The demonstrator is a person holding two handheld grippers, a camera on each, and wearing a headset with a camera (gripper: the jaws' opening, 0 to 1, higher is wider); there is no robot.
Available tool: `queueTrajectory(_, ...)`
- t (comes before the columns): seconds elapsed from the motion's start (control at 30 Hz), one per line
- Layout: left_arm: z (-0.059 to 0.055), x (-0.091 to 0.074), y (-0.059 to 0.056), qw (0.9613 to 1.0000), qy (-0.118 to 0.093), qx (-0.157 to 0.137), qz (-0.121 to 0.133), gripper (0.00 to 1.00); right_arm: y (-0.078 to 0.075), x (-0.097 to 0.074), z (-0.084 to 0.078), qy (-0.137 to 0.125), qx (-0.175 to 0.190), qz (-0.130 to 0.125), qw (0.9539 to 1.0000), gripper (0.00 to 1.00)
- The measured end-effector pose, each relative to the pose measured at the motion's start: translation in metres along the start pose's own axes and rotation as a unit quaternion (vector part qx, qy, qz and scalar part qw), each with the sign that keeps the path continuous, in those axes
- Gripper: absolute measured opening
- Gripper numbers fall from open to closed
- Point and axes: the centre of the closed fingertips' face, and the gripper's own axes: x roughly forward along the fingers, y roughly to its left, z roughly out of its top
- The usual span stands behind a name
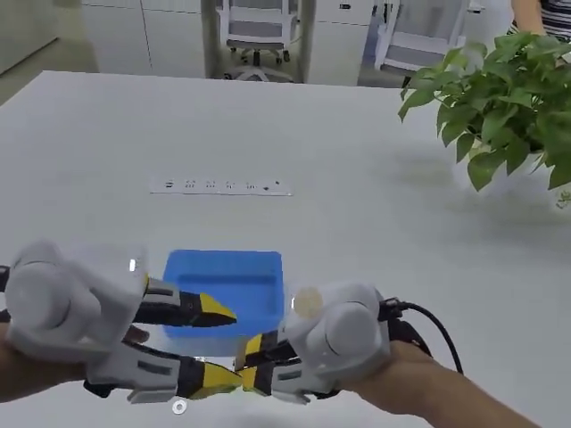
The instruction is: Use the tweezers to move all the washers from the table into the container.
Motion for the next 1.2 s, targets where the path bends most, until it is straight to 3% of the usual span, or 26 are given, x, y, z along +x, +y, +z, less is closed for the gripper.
queueTrajectory(0.2,-0.006,-0.007,0.004,0.9992,-0.010,-0.034,0.020,0.62,-0.006,-0.005,0.008,-0.006,-0.002,-0.002,1.0000,0.09)
queueTrajectory(0.67,-0.015,-0.027,0.012,0.9940,-0.035,-0.080,0.066,0.81,-0.031,-0.016,0.021,-0.010,-0.012,-0.011,0.9998,0.09)
queueTrajectory(1.0,-0.021,-0.038,0.014,0.9911,-0.037,-0.092,0.089,0.98,-0.050,-0.019,0.025,-0.014,-0.013,-0.021,0.9996,0.09)
queueTrajectory(1.2,-0.025,-0.042,0.012,0.9905,-0.033,-0.095,0.094,0.99,-0.066,-0.019,0.023,-0.013,-0.015,-0.028,0.9994,0.09)
